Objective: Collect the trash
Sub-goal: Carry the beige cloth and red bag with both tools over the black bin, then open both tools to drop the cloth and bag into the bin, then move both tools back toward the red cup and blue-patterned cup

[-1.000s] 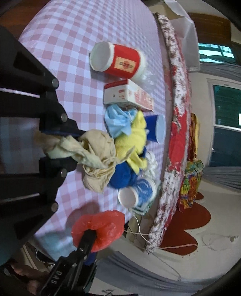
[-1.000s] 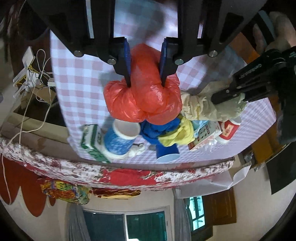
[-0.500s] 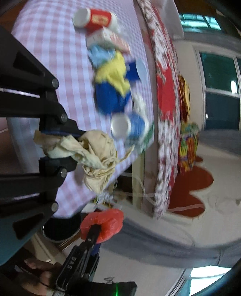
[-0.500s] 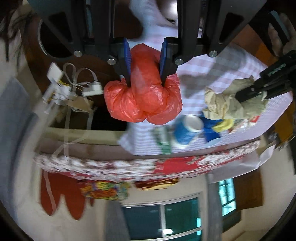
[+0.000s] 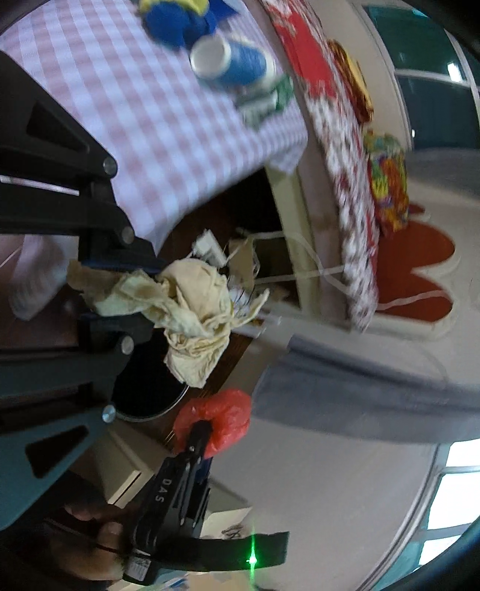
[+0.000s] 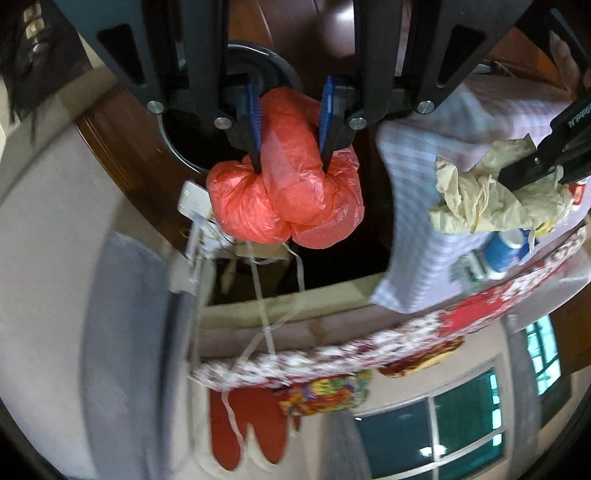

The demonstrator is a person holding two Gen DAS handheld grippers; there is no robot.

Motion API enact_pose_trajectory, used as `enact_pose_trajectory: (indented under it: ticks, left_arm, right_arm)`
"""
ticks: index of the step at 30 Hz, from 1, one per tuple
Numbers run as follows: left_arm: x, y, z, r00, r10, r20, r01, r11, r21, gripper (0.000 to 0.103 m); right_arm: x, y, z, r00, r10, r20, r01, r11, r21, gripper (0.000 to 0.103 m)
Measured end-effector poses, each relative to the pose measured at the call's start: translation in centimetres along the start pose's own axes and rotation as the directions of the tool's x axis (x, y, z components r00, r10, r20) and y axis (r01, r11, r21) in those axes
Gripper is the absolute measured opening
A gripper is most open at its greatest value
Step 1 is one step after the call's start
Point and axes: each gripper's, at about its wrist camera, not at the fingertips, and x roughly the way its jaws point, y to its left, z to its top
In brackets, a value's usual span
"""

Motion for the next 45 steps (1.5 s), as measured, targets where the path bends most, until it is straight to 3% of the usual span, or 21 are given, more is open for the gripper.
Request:
enact_pose_trajectory:
  ticks: [10, 16, 19, 21, 22, 23, 24, 25, 26, 27, 30, 38, 45]
  left_arm:
    - [8.7, -5.5, -1.0, 0.986, -0.078, -0.149, 0.088, 0.994, 0.064, 0.018]
    - [14.1, -6.7, -2.1, 0.961, -0.064, -0.267, 0.091, 0.992, 0.088, 0.018]
    - [16.5, -6.7, -2.7, 0.941, -0.064, -0.333, 0.099, 0.991, 0.087, 0.019]
    - [17.8, -6.5, -3.0, 0.927, -0.067, -0.368, 0.103, 0.991, 0.080, 0.021]
    - [18.5, -6.6, -3.2, 0.915, -0.060, -0.398, 0.100, 0.992, 0.082, 0.028]
    - [19.0, -6.7, -3.4, 0.906, -0.040, -0.420, 0.089, 0.991, 0.097, 0.042]
    - [18.9, -6.8, -3.4, 0.910, -0.018, -0.414, 0.071, 0.991, 0.111, 0.051]
    - [18.7, -6.9, -3.4, 0.917, -0.006, -0.399, 0.058, 0.991, 0.120, 0.068]
    - [18.3, -7.0, -3.3, 0.924, 0.000, -0.382, 0.052, 0.991, 0.125, 0.074]
    - [17.8, -6.9, -3.2, 0.928, 0.009, -0.373, 0.042, 0.991, 0.128, 0.075]
    - [16.6, -6.3, -2.6, 0.937, 0.023, -0.348, 0.013, 0.995, 0.099, 0.081]
    - [8.6, -5.9, 0.7, 0.983, 0.052, -0.174, -0.042, 0.997, 0.063, 0.095]
    - [2.5, -3.8, 3.4, 0.993, 0.112, -0.047, -0.110, 0.993, 0.045, 0.095]
  right_arm:
    - [5.1, -5.7, -4.3, 0.985, -0.041, -0.169, 0.048, 0.998, 0.034, 0.029]
    - [9.9, -6.6, -5.9, 0.959, -0.045, -0.279, 0.038, 0.999, -0.031, 0.029]
    - [11.6, -7.0, -6.2, 0.948, -0.042, -0.315, 0.030, 0.999, -0.045, 0.029]
    - [12.8, -7.5, -6.3, 0.942, -0.043, -0.334, 0.028, 0.998, -0.051, 0.031]
    - [13.2, -7.6, -6.5, 0.937, -0.035, -0.348, 0.019, 0.999, -0.049, 0.034]
    - [13.8, -7.8, -6.6, 0.929, -0.049, -0.366, 0.029, 0.998, -0.060, 0.043]
    - [14.3, -7.9, -6.7, 0.924, -0.083, -0.374, 0.055, 0.995, -0.085, 0.049]
    - [14.5, -8.0, -6.8, 0.922, -0.109, -0.373, 0.074, 0.992, -0.106, 0.064]
    - [14.6, -8.2, -6.8, 0.920, -0.128, -0.370, 0.091, 0.989, -0.116, 0.078]
    - [14.6, -8.4, -6.8, 0.919, -0.145, -0.367, 0.108, 0.987, -0.119, 0.083]
    - [14.0, -9.4, -6.5, 0.917, -0.166, -0.362, 0.142, 0.986, -0.091, 0.084]
    - [6.9, -8.4, -2.3, 0.964, -0.157, -0.213, 0.160, 0.987, -0.006, 0.085]
    - [0.5, -3.8, 1.7, 0.993, -0.103, -0.060, 0.101, 0.994, -0.026, 0.088]
